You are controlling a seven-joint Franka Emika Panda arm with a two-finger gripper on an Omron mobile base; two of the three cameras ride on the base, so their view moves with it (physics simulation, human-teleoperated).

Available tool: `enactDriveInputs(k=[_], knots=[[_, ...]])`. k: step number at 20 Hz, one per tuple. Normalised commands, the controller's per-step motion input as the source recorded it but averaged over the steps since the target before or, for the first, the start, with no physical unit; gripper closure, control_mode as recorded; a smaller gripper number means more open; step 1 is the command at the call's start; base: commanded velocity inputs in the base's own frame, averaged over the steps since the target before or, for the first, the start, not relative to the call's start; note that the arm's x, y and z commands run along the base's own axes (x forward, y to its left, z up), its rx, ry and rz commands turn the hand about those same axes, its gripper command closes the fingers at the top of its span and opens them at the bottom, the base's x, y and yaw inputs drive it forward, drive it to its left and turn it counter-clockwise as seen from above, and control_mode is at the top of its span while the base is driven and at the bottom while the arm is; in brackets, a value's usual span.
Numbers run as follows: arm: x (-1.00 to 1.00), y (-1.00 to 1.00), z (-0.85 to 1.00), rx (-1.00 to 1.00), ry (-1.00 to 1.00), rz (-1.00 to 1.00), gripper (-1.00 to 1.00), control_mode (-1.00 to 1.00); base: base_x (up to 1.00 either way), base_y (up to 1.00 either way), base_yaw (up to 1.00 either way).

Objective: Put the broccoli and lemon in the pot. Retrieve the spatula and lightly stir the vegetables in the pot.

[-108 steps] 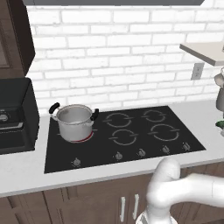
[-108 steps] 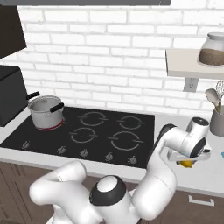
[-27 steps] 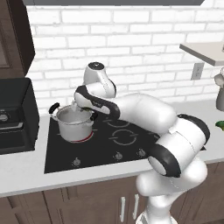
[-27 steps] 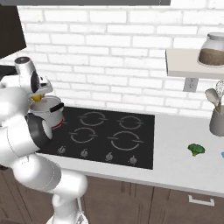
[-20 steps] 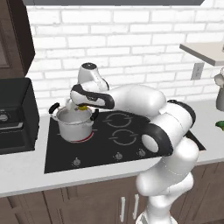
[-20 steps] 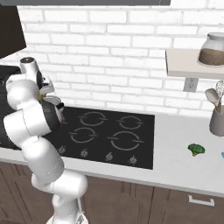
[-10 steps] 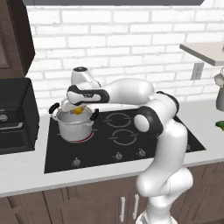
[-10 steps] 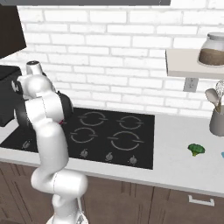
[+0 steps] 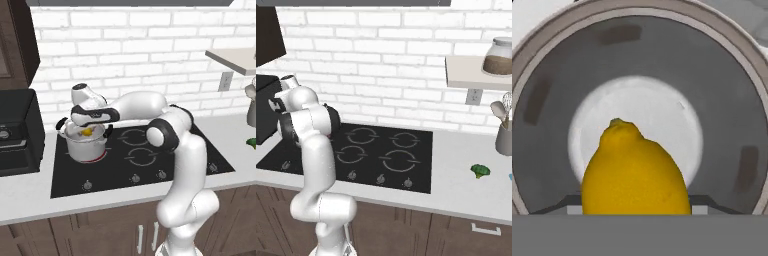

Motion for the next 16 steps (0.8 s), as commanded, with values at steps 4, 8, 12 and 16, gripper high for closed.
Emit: enactDriveInputs(k=[4, 8, 12, 16], knots=[[0.03, -0.08, -0.39, -0.01, 0.01, -0.11, 1.00, -1.00, 0.00, 0.00, 0.00], [0.19, -0.05, -0.27, 0.00, 0.00, -0.06, 1.00, -1.00, 0.00, 0.00, 0.00], [0.13, -0.08, -0.14, 0.00, 0.00, -0.04, 1.00, -1.00, 0.00, 0.00, 0.00], [0.00, -0.04, 0.00, 0.01, 0.00, -0.03, -1.00, -1.00, 0.00, 0.00, 0.00]])
